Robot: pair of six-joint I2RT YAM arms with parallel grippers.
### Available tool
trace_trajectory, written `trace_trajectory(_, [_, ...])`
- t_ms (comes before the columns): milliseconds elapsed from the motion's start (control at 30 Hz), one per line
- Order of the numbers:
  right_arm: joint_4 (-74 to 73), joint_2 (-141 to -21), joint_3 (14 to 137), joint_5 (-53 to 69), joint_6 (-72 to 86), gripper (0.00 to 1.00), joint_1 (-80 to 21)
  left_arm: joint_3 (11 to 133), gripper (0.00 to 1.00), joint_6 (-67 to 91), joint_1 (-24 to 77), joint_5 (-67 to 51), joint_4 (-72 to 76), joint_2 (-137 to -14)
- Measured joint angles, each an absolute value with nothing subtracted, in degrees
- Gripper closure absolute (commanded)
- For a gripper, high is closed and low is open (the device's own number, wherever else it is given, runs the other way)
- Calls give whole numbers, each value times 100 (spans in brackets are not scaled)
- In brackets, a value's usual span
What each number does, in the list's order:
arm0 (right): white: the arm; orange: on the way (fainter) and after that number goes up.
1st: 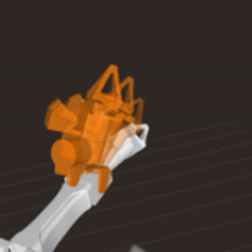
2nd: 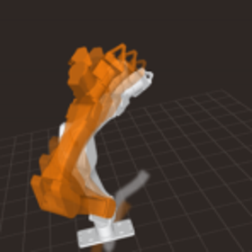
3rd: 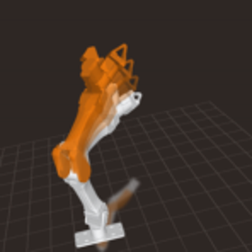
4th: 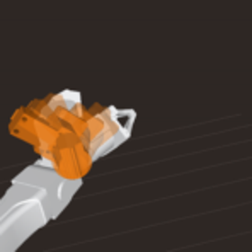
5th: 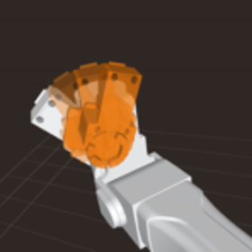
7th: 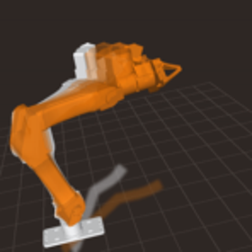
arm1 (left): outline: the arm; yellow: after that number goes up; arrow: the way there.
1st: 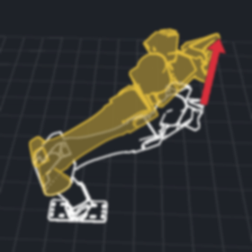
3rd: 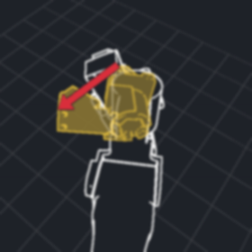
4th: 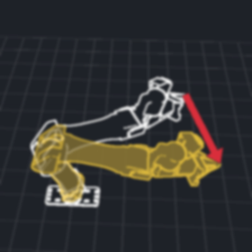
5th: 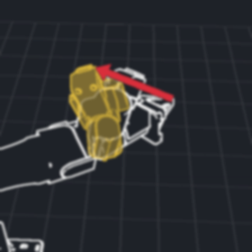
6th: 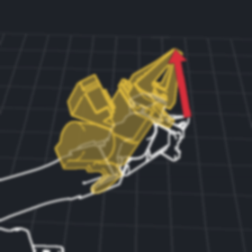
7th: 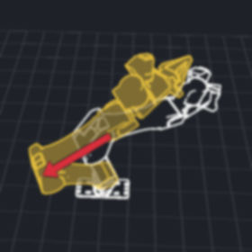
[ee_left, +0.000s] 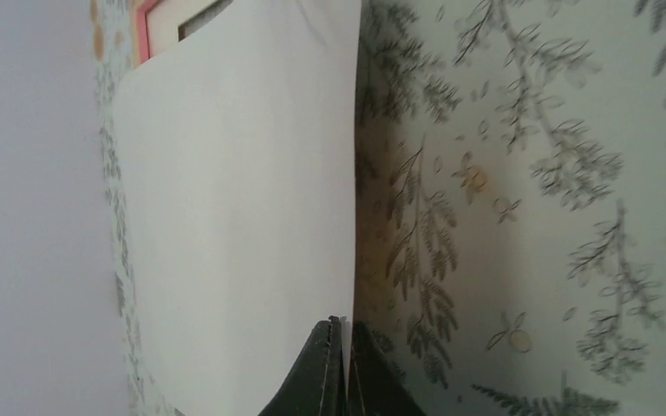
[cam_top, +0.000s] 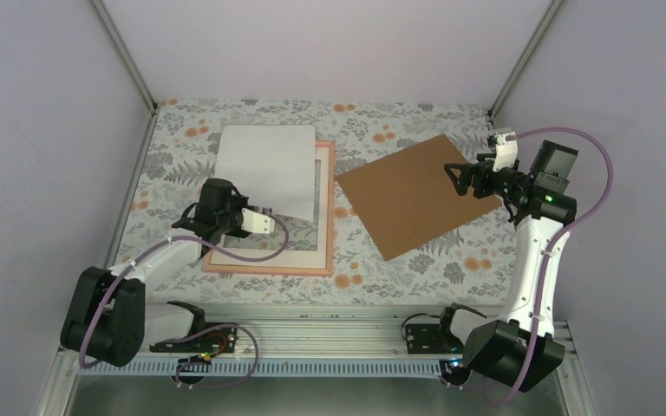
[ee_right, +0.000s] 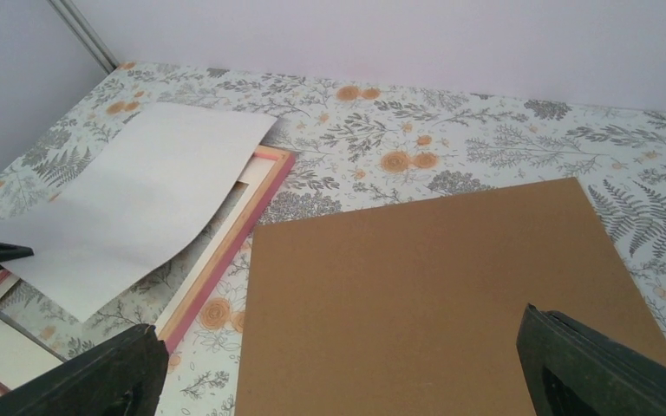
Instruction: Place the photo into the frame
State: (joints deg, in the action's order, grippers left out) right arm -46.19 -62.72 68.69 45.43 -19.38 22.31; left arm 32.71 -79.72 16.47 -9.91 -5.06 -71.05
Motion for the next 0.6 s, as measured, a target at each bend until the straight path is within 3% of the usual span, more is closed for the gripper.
trace_trajectory(600, [-4617,-6252,6849,4622,-1898,0,2311,2965,98,-7384,1916,-1221,-1219,-6554])
